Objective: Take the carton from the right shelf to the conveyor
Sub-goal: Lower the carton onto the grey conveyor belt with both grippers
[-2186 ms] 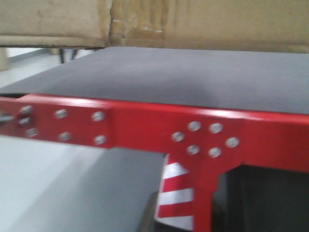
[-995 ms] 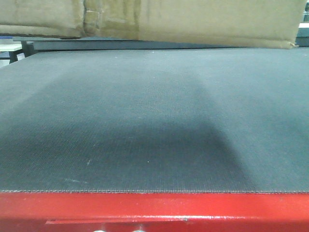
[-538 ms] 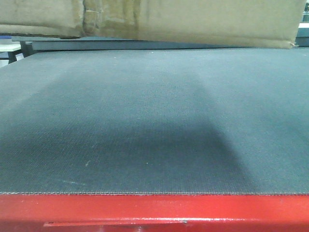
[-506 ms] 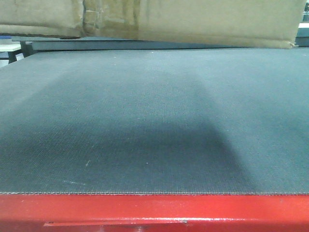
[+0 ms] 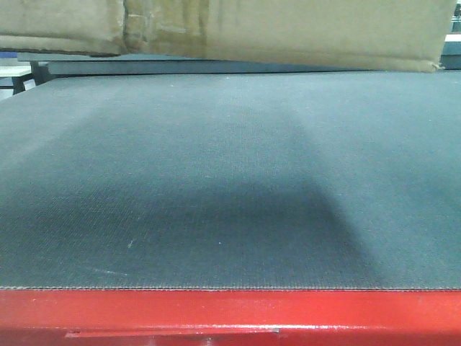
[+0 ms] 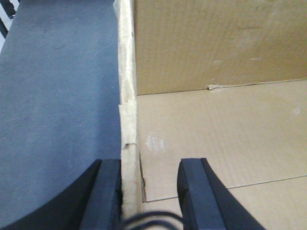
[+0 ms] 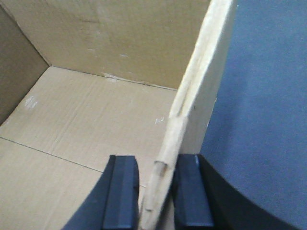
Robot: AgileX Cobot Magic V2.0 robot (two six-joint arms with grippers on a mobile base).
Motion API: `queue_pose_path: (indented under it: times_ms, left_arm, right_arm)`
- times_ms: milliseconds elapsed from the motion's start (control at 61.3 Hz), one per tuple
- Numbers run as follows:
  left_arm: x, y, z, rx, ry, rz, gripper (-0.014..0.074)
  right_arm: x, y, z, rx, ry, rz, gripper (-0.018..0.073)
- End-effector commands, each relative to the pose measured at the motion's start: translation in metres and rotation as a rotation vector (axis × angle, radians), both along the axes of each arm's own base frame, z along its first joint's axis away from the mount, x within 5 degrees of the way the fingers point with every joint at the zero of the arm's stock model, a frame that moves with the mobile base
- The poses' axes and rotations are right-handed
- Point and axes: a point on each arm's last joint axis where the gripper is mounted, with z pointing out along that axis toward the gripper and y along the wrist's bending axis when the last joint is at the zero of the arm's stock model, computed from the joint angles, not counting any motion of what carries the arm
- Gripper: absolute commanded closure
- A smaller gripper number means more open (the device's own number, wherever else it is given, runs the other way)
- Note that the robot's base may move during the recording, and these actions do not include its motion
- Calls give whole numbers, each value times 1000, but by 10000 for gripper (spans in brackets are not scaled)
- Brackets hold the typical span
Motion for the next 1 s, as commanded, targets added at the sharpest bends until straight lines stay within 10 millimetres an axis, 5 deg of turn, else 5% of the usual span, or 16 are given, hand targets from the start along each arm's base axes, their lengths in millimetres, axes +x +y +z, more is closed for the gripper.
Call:
queue_pose_path:
  times_ms: [0, 261, 489, 750, 881, 979]
  left_arm:
    - [-2, 5, 9, 43, -65, -5, 605]
    - [47, -29, -14, 39, -66, -82, 605]
    - [106, -49, -60, 30, 26, -87, 605]
    - [149, -51, -102, 63, 112, -52, 539]
    - [156, -51, -112, 62, 141, -44, 371]
    - [156, -50, -111, 63, 132, -44, 184]
  right_arm:
    - [2, -10, 5, -76, -88, -53, 628]
    - [36, -24, -7, -130, -105, -161, 628]
    - [91, -26, -49, -164, 18, -199, 628]
    - [135, -19, -99, -195, 134, -198, 616]
    - [141, -18, -106, -201, 147, -199, 440]
    - [141, -18, -104, -200, 132, -203, 174]
